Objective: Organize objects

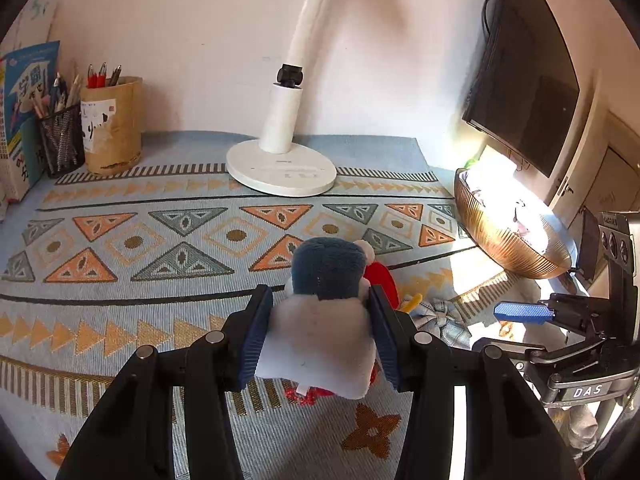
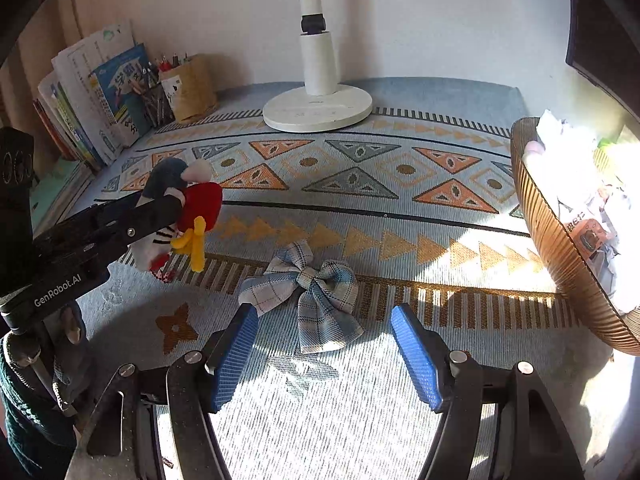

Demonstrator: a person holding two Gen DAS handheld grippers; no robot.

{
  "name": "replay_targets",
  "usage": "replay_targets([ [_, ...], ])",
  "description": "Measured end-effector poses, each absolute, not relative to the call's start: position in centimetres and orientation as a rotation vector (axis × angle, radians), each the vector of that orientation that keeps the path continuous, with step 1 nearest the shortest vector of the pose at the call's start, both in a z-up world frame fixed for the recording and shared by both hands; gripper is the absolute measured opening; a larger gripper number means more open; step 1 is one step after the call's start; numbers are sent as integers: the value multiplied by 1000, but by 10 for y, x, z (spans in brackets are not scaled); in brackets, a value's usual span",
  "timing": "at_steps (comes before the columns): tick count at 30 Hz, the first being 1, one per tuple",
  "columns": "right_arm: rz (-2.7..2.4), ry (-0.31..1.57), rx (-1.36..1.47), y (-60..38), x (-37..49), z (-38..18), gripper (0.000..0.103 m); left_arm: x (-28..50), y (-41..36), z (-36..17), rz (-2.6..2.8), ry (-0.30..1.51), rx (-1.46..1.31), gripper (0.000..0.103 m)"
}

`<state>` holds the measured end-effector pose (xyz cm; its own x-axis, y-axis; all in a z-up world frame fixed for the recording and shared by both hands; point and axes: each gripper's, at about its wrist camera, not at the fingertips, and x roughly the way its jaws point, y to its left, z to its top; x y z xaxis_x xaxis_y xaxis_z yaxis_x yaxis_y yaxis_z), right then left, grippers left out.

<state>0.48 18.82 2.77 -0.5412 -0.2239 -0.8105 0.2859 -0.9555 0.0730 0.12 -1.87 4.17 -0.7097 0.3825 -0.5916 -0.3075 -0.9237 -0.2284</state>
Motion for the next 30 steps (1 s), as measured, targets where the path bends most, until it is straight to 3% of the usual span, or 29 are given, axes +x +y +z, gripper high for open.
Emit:
replay_targets([
  [6,-2430,151,1337,173,-20,6,67,1,-18,41,2605,-159,-937,46],
  [12,-2498,179,1225,163,-8,7,29,-1,-23,40,2598,-199,-948,46],
  [22,-2607,47,1100,182,5,24,29,1,-17,39,2597,-165,-943,46],
  [30,-2680,-389,1008,276,39,74,29,8,-1,60,2534,-195,-892,46],
])
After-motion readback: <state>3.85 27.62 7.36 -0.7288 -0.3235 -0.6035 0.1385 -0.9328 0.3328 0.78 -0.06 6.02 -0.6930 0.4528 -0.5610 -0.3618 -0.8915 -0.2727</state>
